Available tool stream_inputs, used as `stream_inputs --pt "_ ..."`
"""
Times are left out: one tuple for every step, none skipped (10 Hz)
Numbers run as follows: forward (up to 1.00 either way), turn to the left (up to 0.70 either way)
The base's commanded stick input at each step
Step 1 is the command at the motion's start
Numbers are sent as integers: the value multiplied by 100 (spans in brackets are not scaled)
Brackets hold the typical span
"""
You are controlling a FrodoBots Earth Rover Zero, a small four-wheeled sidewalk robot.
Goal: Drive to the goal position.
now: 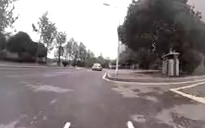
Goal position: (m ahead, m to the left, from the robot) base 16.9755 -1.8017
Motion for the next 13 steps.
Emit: stream_inputs --pt "60 15" --pt "60 15" --pt "60 15" --pt "60 9" --pt "60 0" --pt "60 0" --pt "60 0" --pt "60 0" --pt "60 0" --pt "60 0" --pt "60 0" --pt "60 0" --pt "60 0"
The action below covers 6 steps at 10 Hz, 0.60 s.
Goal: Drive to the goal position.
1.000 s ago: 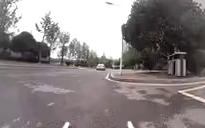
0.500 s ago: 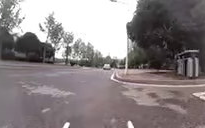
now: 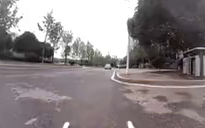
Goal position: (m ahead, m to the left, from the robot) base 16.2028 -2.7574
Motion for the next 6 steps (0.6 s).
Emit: stream_inputs --pt "60 0" --pt "60 0" --pt "60 0" --pt "60 0" --pt "60 0" --pt "60 0"
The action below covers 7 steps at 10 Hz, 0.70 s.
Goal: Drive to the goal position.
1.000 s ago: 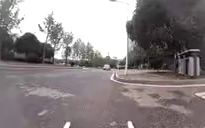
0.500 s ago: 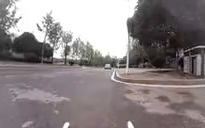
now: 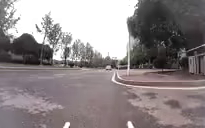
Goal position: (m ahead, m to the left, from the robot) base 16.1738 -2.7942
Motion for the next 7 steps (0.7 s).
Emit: stream_inputs --pt "60 0" --pt "60 0" --pt "60 0" --pt "60 0" --pt "60 0" --pt "60 0" --pt "60 0"
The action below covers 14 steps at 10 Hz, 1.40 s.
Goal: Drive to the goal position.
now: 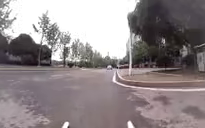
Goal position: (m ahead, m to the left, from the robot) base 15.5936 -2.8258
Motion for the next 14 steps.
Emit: stream_inputs --pt "60 0" --pt "60 0" --pt "60 0" --pt "60 0" --pt "60 0" --pt "60 0" --pt "60 0" --pt "60 0" --pt "60 0" --pt "60 0" --pt "60 -6" --pt "60 -11" --pt "60 -11" --pt "60 -11"
